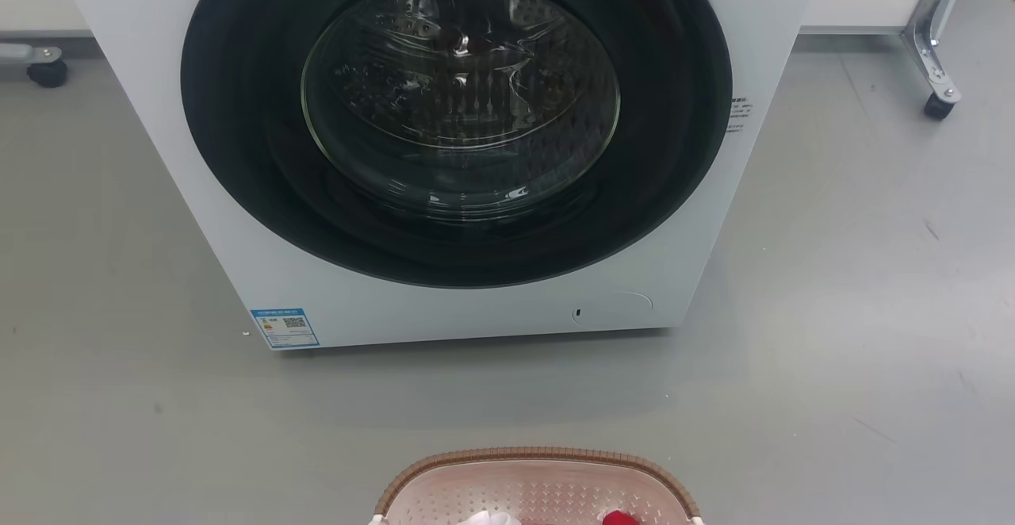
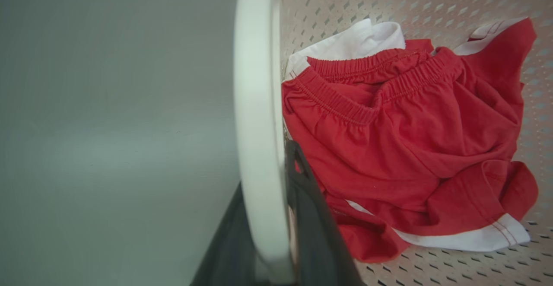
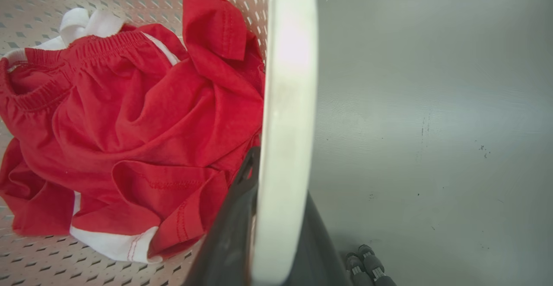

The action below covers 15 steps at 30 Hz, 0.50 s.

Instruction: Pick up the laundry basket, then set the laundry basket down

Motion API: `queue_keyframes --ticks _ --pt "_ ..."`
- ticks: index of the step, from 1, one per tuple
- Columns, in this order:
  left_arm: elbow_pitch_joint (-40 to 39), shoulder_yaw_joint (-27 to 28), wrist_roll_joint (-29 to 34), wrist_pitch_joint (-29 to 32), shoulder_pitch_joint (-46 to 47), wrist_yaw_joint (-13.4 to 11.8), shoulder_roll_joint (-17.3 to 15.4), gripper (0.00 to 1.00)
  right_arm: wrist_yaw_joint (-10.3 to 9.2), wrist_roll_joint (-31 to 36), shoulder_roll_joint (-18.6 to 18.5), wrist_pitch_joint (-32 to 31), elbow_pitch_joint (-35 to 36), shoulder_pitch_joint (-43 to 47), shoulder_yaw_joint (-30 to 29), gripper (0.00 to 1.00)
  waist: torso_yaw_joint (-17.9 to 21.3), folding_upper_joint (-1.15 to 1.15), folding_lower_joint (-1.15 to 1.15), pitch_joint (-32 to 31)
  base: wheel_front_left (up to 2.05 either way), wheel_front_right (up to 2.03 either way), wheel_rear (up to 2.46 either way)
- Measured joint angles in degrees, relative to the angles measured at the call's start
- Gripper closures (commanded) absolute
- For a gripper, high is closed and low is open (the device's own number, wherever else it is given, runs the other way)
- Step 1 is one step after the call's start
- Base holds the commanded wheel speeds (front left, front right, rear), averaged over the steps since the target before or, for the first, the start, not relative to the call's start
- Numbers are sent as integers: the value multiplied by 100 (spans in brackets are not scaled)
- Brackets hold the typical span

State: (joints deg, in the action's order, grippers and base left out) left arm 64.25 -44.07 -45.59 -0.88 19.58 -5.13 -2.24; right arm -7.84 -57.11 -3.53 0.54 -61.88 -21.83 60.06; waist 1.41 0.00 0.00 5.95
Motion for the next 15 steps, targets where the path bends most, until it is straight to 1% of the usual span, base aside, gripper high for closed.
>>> queue_keyframes --ticks 3,15 --pt "-4 -49 -31 35 -44 -40 2 100 1 -43 8 -48 -44 15 44 100 2 0 0 -57 0 0 0" --pt "-4 -126 -149 78 -99 -44 2 100 2 -146 27 -98 -142 12 142 100 0 0 0 -134 0 0 0"
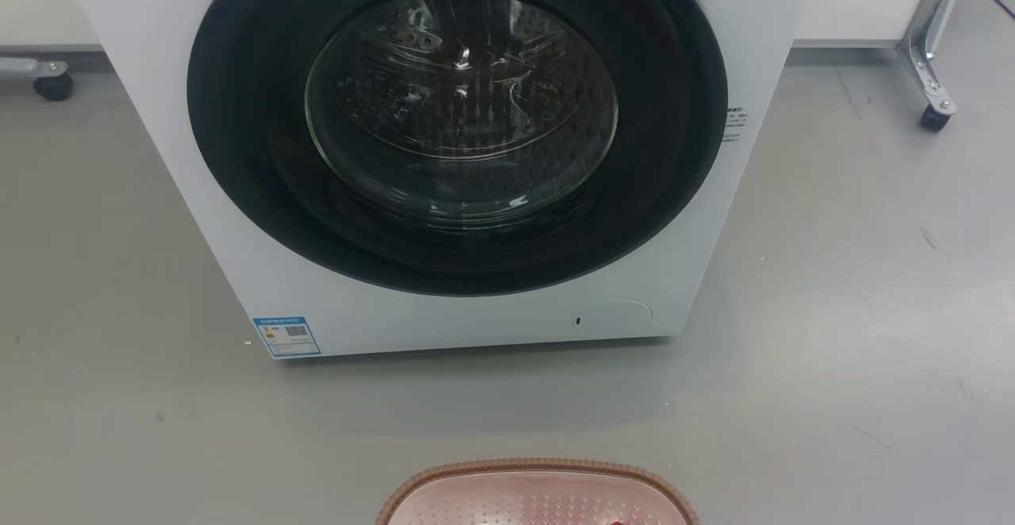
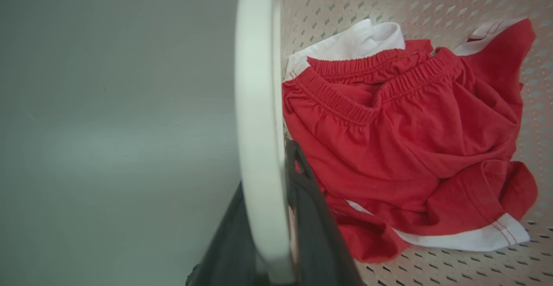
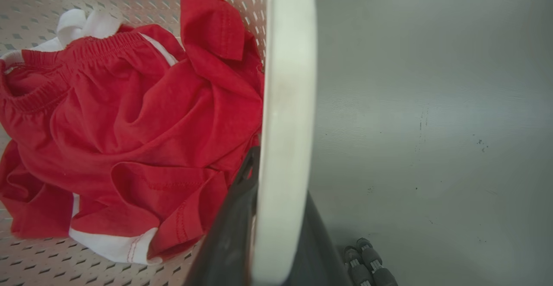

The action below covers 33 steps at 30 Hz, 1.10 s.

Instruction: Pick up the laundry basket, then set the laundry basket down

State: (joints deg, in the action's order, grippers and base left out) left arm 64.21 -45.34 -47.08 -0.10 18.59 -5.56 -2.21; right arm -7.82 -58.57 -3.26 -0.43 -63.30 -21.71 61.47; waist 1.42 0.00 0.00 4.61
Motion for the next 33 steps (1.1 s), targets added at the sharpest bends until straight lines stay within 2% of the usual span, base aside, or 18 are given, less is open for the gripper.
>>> queue_keyframes --ticks 23,33 --pt "57 -144 -214 0 21 -22 2 100 1 -212 19 2 -100 -39 153 100 12 1 0 45 0 0 0" --pt "22 -181 -237 -1 241 -48 -1 100 1 -302 14 53 -101 -278 155 100 21 1 -1 272 0 0 0"
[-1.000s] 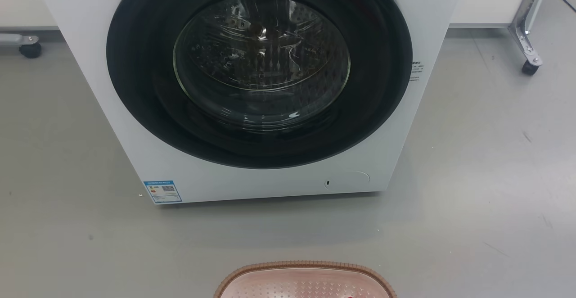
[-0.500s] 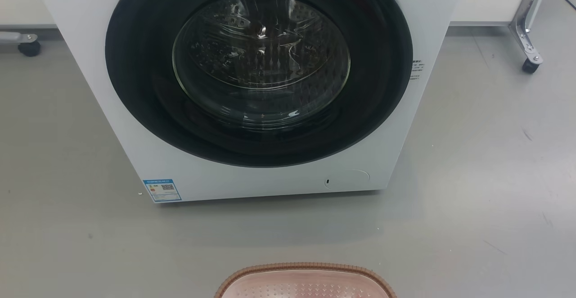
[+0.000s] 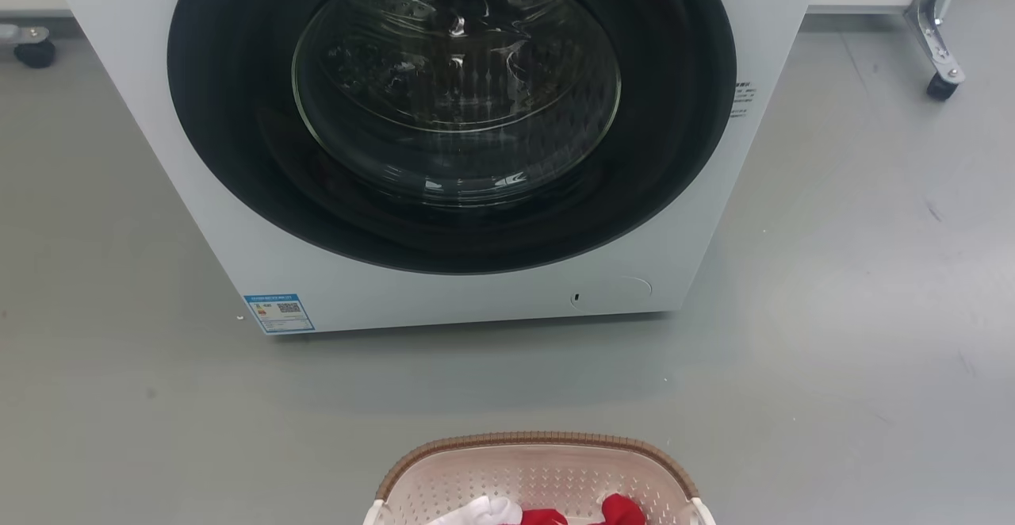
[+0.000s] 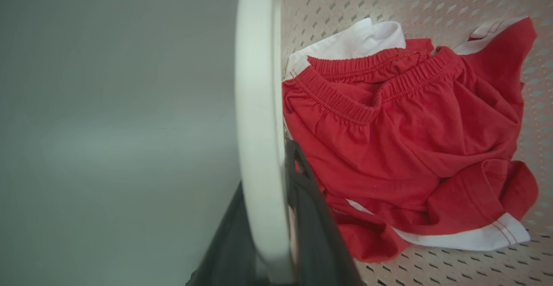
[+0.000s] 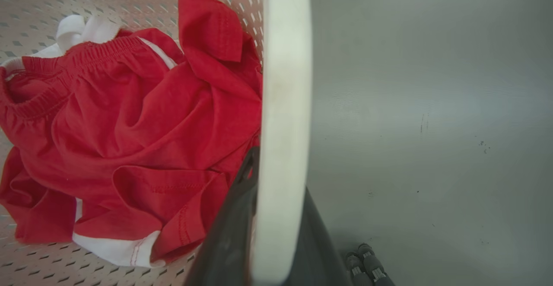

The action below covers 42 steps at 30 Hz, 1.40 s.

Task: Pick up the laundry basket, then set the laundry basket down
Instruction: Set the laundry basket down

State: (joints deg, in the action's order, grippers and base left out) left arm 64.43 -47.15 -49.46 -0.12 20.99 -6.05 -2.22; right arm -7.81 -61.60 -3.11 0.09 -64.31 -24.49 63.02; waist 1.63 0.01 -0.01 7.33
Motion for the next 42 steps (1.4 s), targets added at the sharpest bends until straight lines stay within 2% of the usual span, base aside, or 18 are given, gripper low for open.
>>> queue_keyframes --ticks 13,26,42 --pt "14 63 1 -1 927 -51 -12 100 0 -44 -41 49 31 -907 -23 100 11 0 -1 668 0 0 0" --pt "38 235 12 -86 2049 -58 -56 100 -1 -45 -76 167 -14 -2199 -174 100 -2 1 -1 1683 0 0 0" --pt "107 339 64 -248 2983 -58 -109 100 -1 40 -77 359 -114 -3074 -179 100 -36 1 0 2920 0 0 0"
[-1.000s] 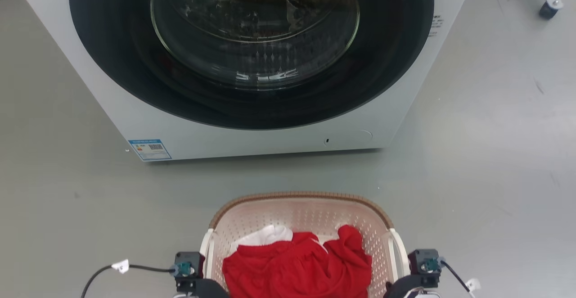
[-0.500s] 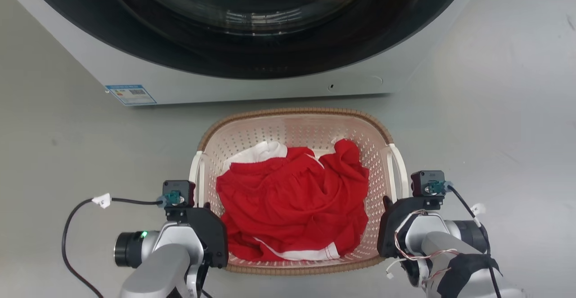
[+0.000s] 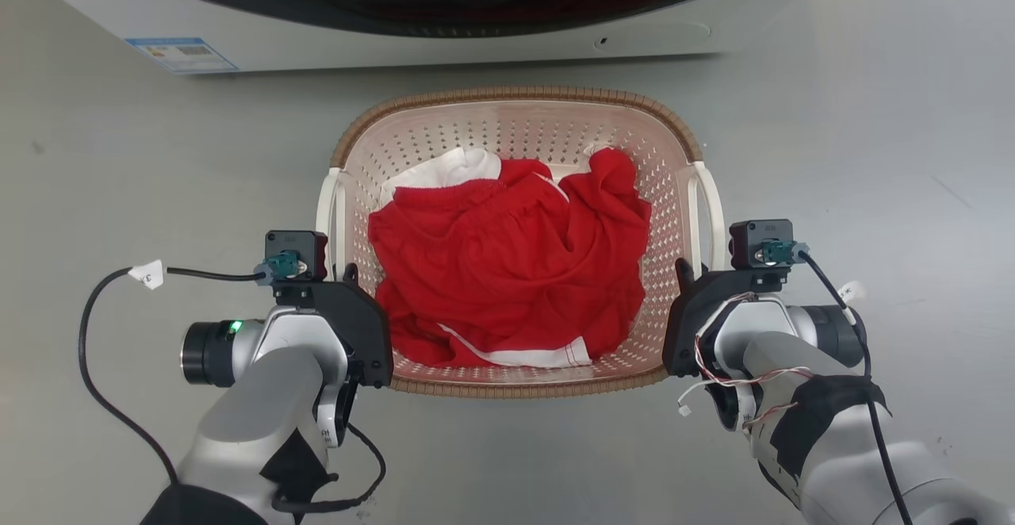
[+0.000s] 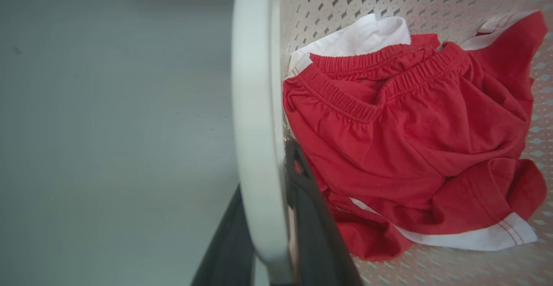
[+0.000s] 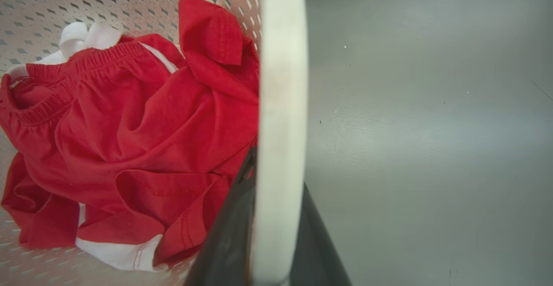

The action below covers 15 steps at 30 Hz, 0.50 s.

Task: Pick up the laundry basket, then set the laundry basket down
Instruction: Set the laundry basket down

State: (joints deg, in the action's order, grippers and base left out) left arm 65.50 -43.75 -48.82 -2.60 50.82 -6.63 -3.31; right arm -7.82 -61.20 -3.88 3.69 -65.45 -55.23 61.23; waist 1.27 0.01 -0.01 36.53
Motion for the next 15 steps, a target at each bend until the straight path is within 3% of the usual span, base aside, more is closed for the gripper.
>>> queue_keyframes --ticks 15 --pt "147 40 43 -213 531 0 18 100 1 68 -4 197 -85 -532 21 100 -81 0 1 861 0 0 0"
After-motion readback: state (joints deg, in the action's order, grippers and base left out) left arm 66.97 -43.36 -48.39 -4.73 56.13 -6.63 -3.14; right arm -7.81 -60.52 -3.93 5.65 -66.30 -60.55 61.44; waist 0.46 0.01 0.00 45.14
